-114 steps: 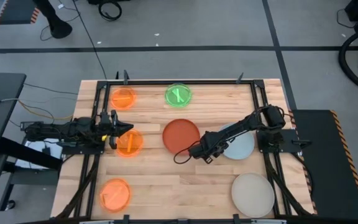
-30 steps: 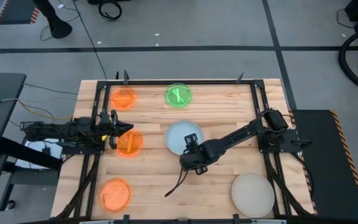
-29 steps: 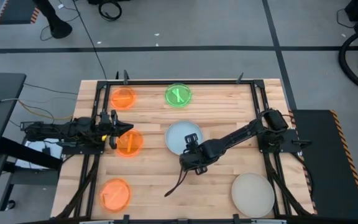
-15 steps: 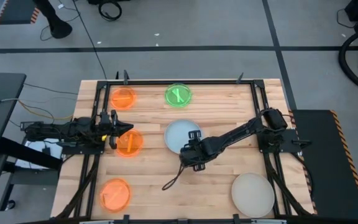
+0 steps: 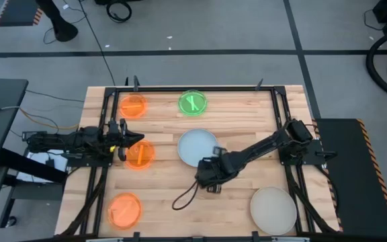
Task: Stack plastic plates
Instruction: Stack the brown plate on top of the gray plate
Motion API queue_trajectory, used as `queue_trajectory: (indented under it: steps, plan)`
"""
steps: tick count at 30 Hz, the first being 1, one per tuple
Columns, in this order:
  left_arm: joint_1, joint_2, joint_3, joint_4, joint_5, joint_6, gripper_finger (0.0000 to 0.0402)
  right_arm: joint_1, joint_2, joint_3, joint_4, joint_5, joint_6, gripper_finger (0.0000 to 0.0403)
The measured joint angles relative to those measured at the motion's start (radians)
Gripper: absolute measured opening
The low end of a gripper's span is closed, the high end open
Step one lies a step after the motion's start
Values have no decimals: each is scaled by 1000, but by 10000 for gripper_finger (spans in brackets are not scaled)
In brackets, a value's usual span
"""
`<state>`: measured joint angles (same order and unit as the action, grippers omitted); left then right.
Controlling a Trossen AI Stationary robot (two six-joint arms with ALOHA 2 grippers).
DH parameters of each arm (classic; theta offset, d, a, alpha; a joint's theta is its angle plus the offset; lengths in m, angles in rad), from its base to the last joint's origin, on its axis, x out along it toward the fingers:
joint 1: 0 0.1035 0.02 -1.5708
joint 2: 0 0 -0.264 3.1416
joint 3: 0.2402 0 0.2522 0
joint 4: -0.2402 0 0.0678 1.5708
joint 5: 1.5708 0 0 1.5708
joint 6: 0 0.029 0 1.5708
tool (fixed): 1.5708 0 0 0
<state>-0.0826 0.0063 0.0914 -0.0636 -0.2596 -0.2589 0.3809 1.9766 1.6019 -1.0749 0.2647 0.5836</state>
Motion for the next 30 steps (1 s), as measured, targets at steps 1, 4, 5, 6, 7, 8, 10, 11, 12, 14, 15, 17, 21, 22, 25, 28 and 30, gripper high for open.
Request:
queue_trajectory:
  steps: [1,4,5,6,7,8,10,11,12,14,15,17,21,22,25,28,30]
  plan:
    - [0,0,0,0,0,0,27,16,0,16,-18,-59,111,176]
    - [0,0,0,0,0,0,27,74,0,44,-53,-241,538,174]
    - [0,0,0,0,0,0,27,96,-1,46,-52,-299,686,172]
    - [0,0,0,0,0,0,27,120,-1,46,-43,-346,807,171]
    - [0,0,0,0,0,0,27,148,-1,46,-34,-378,900,169]
    - [0,0,0,0,0,0,27,177,-1,46,-28,-400,979,168]
    - [0,0,0,0,0,0,27,229,-1,46,-18,-427,1122,164]
    - [0,0,0,0,0,0,27,256,-1,46,-16,-430,1184,162]
    - [0,0,0,0,0,0,27,280,-1,46,-18,-429,1242,160]
    - [0,0,0,0,0,0,27,324,-1,45,-28,-402,1342,156]
    - [0,0,0,0,0,0,27,343,-1,37,-29,-385,1385,154]
    - [0,0,0,0,0,0,27,373,-1,17,-41,-374,1458,151]
    - [0,0,0,0,0,0,27,407,-1,-54,-44,-428,1564,148]
    - [0,0,0,0,0,0,27,412,0,-71,-45,-447,1586,148]
    - [0,0,0,0,0,0,27,424,0,-113,-28,-476,1637,148]
    - [0,0,0,0,0,0,27,428,0,-152,33,-467,1650,148]
    - [0,0,0,0,0,0,27,427,0,-176,92,-462,1649,148]
